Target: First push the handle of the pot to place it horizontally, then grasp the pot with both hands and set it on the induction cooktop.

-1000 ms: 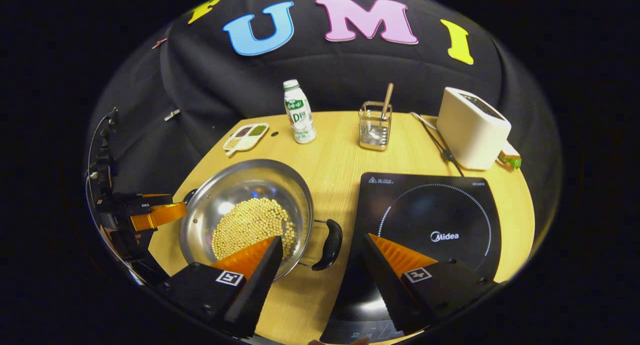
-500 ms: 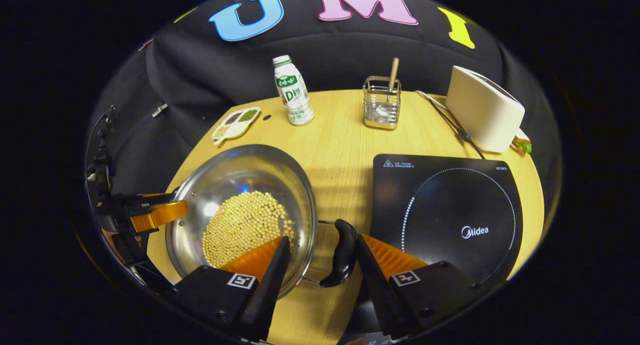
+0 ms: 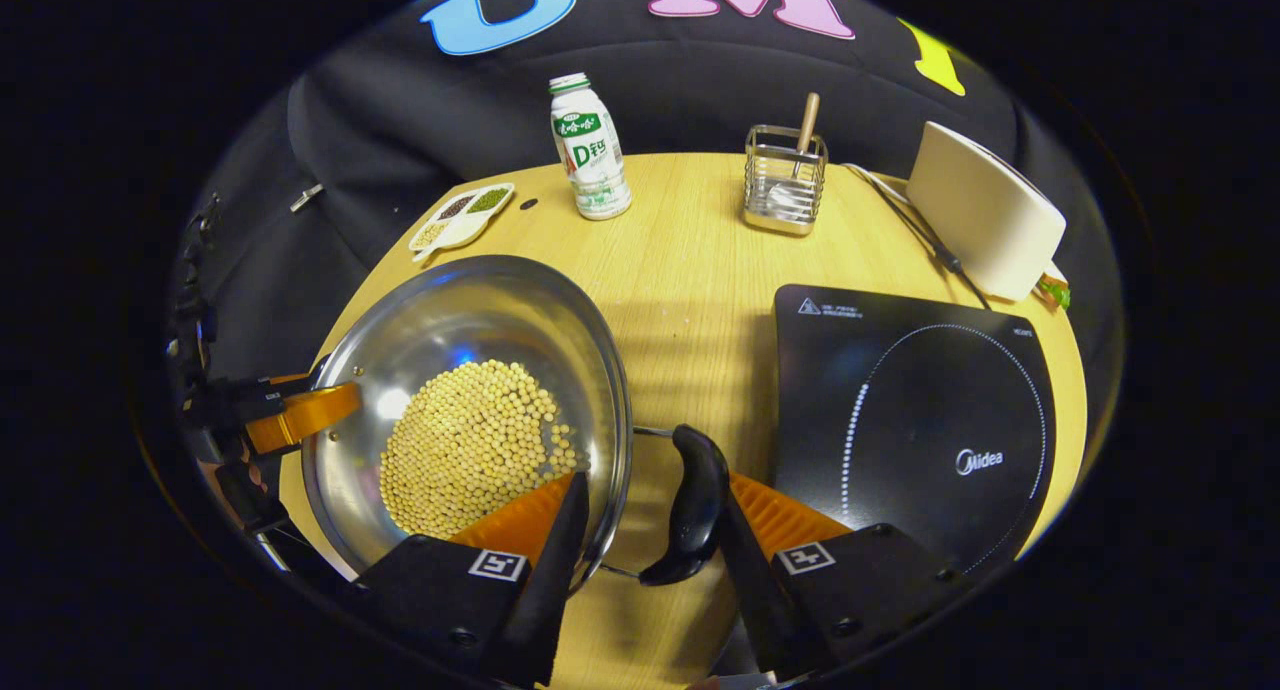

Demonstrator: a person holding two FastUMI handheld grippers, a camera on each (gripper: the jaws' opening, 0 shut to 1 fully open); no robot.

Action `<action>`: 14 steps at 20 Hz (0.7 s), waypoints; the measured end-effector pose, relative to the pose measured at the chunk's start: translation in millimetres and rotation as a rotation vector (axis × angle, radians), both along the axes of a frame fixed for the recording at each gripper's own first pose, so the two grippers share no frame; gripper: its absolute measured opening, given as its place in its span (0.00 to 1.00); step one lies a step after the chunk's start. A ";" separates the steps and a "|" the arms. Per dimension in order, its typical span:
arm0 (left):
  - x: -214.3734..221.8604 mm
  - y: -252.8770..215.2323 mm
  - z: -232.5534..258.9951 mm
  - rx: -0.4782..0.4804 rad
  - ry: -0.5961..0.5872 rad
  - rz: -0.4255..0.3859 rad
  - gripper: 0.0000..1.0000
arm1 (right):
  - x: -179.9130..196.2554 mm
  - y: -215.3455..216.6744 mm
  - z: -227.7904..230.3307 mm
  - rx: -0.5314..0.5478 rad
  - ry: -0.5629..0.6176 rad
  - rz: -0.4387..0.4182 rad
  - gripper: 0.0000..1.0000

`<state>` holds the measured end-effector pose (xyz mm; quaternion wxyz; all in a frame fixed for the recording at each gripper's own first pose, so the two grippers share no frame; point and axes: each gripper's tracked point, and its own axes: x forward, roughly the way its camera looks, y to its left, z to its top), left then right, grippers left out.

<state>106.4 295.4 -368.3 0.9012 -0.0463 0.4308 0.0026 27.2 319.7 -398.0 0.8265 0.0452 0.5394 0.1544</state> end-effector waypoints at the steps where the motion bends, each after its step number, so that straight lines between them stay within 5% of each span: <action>1: -0.9 0.8 -1.1 -0.004 0.003 -0.004 0.67 | 1.6 2.1 -4.0 -0.001 0.007 -0.009 0.67; 3: -1.8 2.0 -0.4 -0.010 0.001 -0.006 0.67 | 6.6 -0.7 -8.3 -0.009 0.013 -0.042 0.73; 7: -0.4 1.9 2.4 -0.029 -0.024 0.040 0.60 | 9.2 -0.5 -2.8 0.009 -0.006 -0.053 0.58; 14: -24.9 -13.5 20.0 -0.041 -0.006 0.084 0.54 | 2.2 -16.6 18.2 0.015 -0.012 -0.046 0.50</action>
